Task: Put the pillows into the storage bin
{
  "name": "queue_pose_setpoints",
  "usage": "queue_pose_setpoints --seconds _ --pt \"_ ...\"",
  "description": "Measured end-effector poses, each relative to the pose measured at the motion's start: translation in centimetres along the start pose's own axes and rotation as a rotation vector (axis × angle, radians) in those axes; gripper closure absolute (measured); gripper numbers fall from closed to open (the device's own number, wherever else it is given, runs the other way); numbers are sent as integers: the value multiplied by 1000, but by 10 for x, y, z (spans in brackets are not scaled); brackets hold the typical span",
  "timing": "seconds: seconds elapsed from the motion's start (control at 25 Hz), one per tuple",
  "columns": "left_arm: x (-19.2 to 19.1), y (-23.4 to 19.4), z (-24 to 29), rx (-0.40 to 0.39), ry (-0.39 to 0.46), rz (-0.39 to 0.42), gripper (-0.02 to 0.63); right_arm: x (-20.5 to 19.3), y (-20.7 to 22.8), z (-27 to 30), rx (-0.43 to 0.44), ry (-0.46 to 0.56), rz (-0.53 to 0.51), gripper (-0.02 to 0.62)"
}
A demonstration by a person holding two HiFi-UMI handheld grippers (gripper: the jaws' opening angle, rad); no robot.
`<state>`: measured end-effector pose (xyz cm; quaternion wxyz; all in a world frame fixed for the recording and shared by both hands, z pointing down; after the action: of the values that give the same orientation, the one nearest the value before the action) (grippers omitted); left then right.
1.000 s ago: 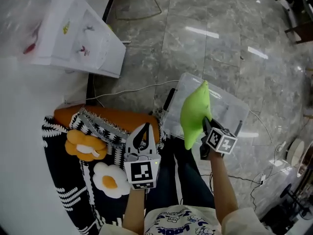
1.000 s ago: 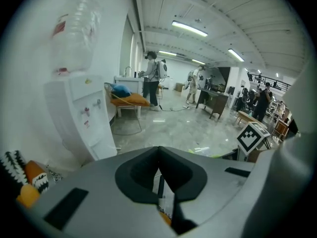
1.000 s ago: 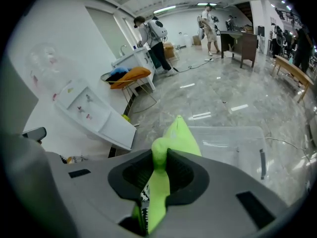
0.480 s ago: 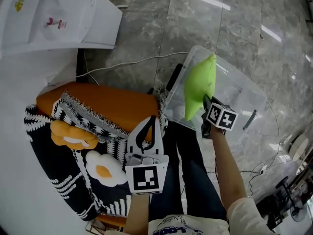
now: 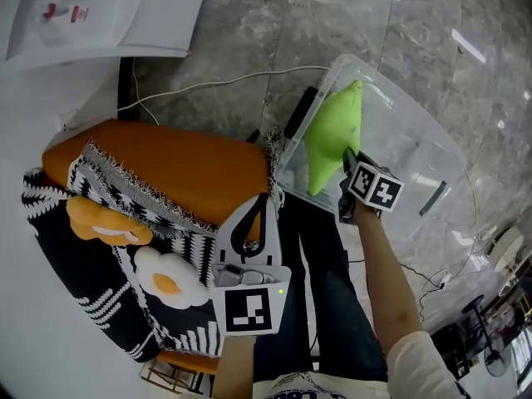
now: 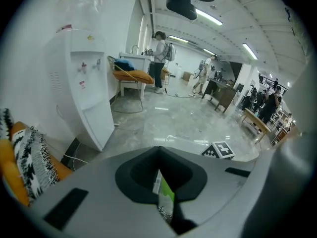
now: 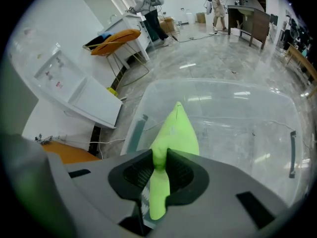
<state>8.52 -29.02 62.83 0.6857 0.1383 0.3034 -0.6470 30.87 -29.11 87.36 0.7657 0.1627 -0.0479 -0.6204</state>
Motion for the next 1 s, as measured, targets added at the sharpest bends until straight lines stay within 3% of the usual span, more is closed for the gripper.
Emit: queue_pose_setpoints --seconds 0.16,0.36,0.4,0.48,0.56,0.76,1.0 --pt "-8 -4 0 15 -9 -14 593 1 -5 10 -5 -20 -3 508" --pt "-15 -4 -4 31 -8 -28 593 -4 -24 20 33 -36 -70 452" --pt "-16 -6 -5 36 -5 -32 594 -3 -31 20 52 -39 -87 437" --pt "-15 -9 -10 49 8 -45 593 -1 -46 16 90 -40 -114 323" --pt "-11 -11 -18 65 29 -60 594 4 -57 5 117 -16 -150 315" --pt "4 -19 -55 113 79 -86 594 25 -97 -65 147 113 -315 319" --pt "25 -42 -132 208 114 -81 592 42 -178 -177 222 266 -542 325"
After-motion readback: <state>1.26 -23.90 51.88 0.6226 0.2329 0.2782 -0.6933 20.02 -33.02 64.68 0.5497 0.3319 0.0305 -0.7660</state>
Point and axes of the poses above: the fingertips, and each gripper's own axes: z forward along the fingers, y to its right, x out of its top, the point moved 4 cm from there along -z, backward along the fingers, and after that the axes turned 5 degrees about -y, right-handed, at the moved point
